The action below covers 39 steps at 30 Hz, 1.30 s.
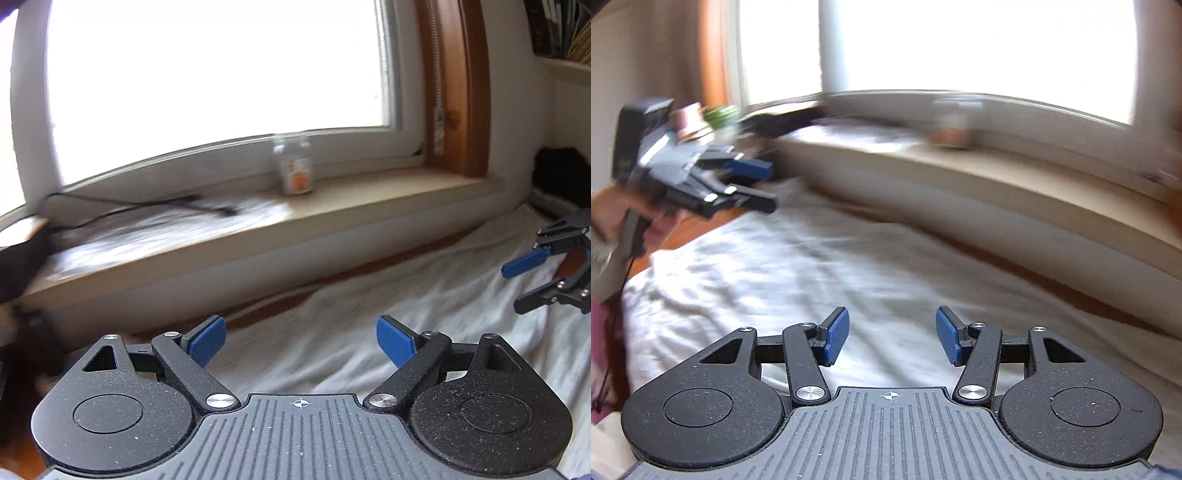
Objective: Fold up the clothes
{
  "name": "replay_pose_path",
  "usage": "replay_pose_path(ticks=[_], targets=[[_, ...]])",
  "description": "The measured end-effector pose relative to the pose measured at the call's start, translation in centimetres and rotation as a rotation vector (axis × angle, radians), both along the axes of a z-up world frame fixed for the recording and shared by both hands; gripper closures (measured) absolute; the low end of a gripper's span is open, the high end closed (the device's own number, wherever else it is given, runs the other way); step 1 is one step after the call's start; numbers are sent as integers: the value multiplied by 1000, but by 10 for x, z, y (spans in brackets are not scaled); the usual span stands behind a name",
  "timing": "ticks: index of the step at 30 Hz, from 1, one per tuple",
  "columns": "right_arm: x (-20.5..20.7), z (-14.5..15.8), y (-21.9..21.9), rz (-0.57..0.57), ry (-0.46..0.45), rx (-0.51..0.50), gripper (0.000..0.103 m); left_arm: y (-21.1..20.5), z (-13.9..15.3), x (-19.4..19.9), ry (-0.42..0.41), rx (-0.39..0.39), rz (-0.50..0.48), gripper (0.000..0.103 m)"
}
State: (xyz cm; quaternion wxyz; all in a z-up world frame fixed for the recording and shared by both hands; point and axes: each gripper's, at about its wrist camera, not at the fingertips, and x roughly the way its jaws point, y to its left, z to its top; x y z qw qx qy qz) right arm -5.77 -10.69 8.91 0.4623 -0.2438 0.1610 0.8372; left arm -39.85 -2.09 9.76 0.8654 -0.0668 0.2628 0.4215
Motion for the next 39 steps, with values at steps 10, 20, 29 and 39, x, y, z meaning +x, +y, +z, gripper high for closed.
replay_pose_path(ticks=[10,20,29,39], targets=[[-192,-10,2,300,5,-18,50,-38,-22,-166,22,-66,223,13],[-292,-29,-24,462,-28,-20,50,-36,-52,-189,2,-145,179,50],[-306,-45,-24,483,-56,-27,54,-38,-60,-181,-3,-197,127,52],[-310,-40,-17,457,-1,3,101,-32,-58,-179,15,-164,167,99]])
